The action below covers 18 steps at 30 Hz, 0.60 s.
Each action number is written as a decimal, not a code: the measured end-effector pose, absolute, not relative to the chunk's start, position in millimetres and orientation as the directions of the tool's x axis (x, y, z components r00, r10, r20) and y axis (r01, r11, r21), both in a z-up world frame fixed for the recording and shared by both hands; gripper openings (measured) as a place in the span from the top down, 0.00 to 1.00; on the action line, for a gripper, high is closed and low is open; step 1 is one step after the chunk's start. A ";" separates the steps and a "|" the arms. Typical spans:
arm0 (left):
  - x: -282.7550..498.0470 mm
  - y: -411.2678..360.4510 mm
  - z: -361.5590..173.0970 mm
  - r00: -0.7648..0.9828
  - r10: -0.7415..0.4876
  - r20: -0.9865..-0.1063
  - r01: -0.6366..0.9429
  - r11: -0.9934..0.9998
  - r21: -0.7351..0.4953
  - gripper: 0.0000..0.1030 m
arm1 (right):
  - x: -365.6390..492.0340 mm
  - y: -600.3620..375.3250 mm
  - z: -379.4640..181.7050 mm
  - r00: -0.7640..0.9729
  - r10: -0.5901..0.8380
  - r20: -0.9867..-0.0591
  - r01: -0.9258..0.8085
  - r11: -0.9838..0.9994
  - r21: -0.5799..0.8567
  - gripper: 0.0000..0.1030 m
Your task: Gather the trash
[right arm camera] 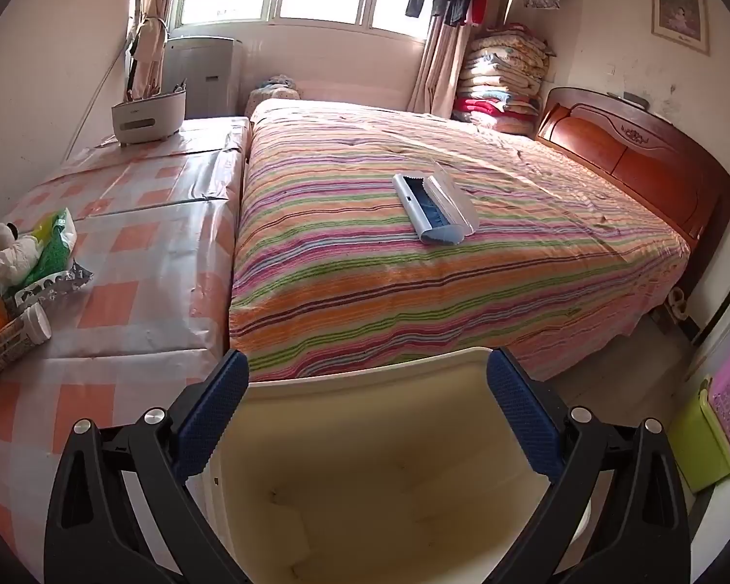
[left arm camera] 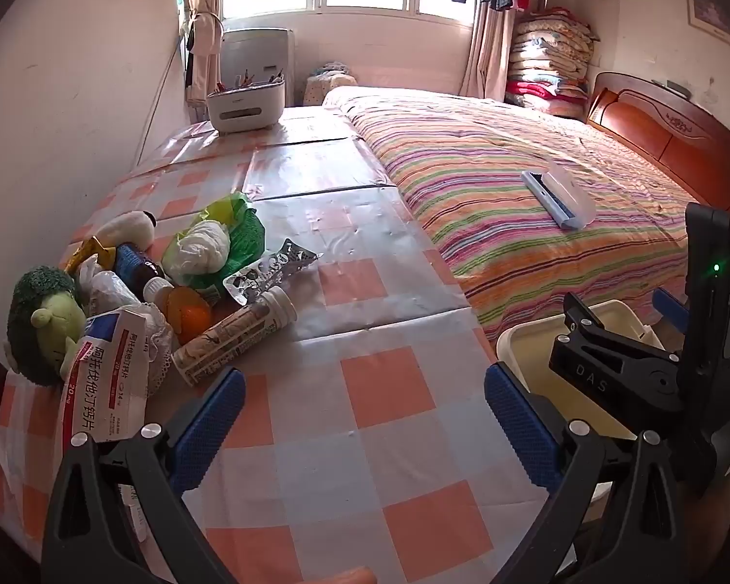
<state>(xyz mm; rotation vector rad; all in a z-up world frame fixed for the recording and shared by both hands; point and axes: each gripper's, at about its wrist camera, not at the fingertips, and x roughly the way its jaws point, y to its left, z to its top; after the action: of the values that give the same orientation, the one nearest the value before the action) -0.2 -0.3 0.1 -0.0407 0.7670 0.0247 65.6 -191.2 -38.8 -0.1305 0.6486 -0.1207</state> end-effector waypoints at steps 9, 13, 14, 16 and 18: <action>-0.2 8.4 -3.2 0.715 0.006 -0.699 -0.037 0.999 -0.029 0.07 | 66.6 -191.6 -40.3 0.791 -0.164 -0.589 0.081 0.983 -0.165 0.06; -0.2 12.9 -5.6 0.711 0.003 -0.703 -0.032 0.999 -0.028 0.07 | 66.8 -187.5 -40.2 0.790 -0.159 -0.592 0.073 0.983 -0.166 0.06; -0.2 14.3 -6.1 0.709 0.002 -0.705 -0.032 0.999 -0.029 0.07 | 66.9 -187.1 -39.9 0.790 -0.159 -0.591 0.073 0.983 -0.168 0.06; 1.6 2.1 -5.3 0.706 0.015 -0.708 -0.045 0.999 -0.024 0.07 | 67.0 -187.3 -39.9 0.791 -0.158 -0.591 0.071 0.983 -0.168 0.06; 1.4 1.8 -5.2 0.706 0.014 -0.708 -0.045 0.999 -0.025 0.07 | 66.0 -187.8 -39.1 0.792 -0.154 -0.590 0.069 0.984 -0.164 0.06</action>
<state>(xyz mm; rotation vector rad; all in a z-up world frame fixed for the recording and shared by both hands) 1.4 1.8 -5.2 -0.0411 0.7864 0.0330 66.0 -187.8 -39.1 -0.1365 0.6457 -0.1208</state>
